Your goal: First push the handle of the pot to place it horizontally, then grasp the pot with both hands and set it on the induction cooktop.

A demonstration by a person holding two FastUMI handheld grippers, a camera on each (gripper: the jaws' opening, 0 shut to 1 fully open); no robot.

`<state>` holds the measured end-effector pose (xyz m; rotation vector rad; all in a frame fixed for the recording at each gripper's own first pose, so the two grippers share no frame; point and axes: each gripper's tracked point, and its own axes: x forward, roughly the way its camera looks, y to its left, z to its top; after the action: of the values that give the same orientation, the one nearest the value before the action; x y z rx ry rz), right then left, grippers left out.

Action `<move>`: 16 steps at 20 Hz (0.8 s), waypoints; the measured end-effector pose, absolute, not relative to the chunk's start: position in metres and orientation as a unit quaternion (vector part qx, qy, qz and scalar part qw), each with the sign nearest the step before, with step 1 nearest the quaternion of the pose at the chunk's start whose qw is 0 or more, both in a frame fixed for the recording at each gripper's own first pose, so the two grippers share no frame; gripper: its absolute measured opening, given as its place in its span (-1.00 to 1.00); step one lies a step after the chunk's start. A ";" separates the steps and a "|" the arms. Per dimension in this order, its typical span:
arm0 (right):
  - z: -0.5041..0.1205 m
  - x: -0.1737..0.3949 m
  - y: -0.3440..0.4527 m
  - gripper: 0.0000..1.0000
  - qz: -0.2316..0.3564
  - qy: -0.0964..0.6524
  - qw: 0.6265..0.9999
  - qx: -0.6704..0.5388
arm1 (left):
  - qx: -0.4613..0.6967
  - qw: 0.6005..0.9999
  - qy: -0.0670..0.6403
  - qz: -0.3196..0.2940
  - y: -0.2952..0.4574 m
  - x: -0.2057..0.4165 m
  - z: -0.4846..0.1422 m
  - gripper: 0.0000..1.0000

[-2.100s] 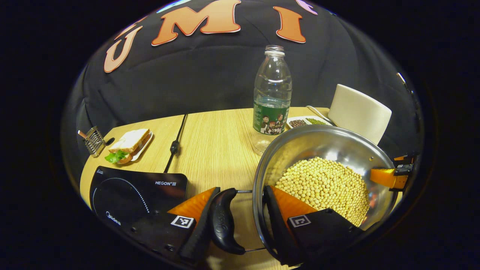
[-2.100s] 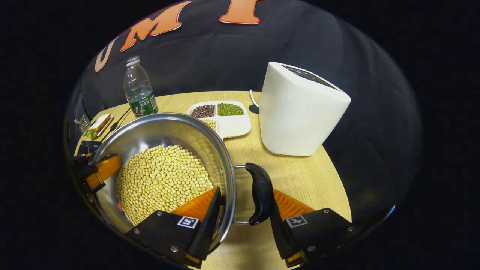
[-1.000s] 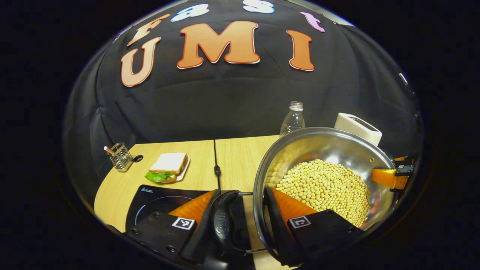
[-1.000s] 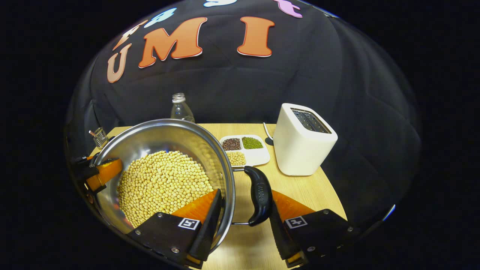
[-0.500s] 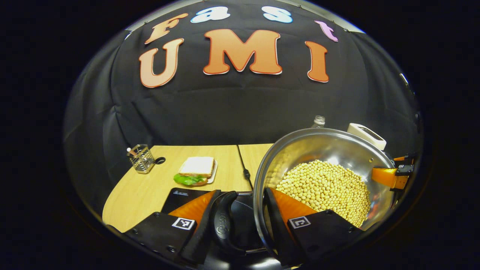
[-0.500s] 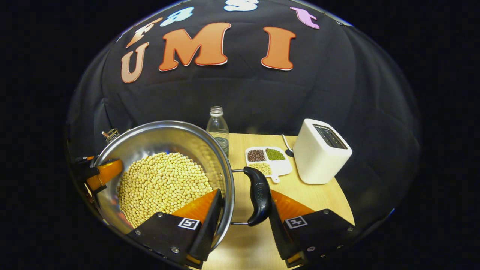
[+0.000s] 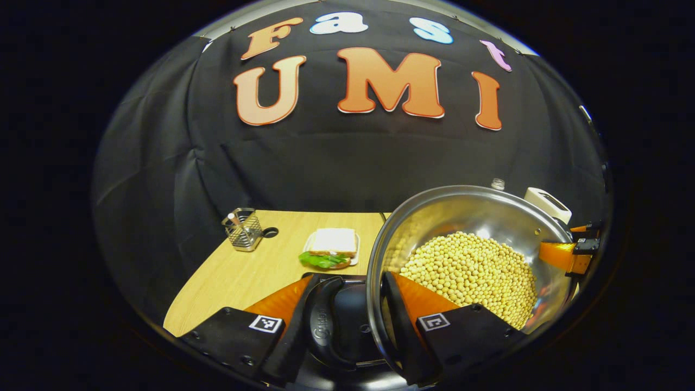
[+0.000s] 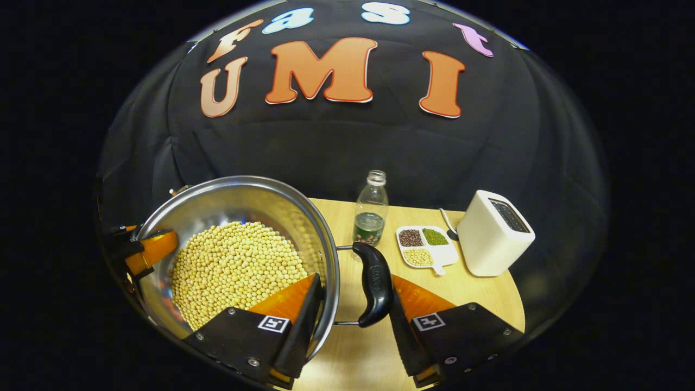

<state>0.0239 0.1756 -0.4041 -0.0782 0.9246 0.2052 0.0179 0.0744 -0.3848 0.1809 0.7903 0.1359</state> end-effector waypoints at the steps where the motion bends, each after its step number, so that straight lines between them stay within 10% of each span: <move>1: -0.402 0.024 0.185 0.36 0.104 0.442 0.890 -0.039 | 0.087 0.917 0.383 0.072 0.086 0.015 -0.383 0.53; 16: -0.420 0.007 0.255 0.36 0.140 0.461 0.875 -0.041 | 0.090 0.904 0.403 0.111 0.161 -0.011 -0.387 0.53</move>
<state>0.0074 0.2549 -0.4198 -0.0864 0.9617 0.2922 -0.0108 0.1606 -0.3871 0.1866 0.8320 0.2288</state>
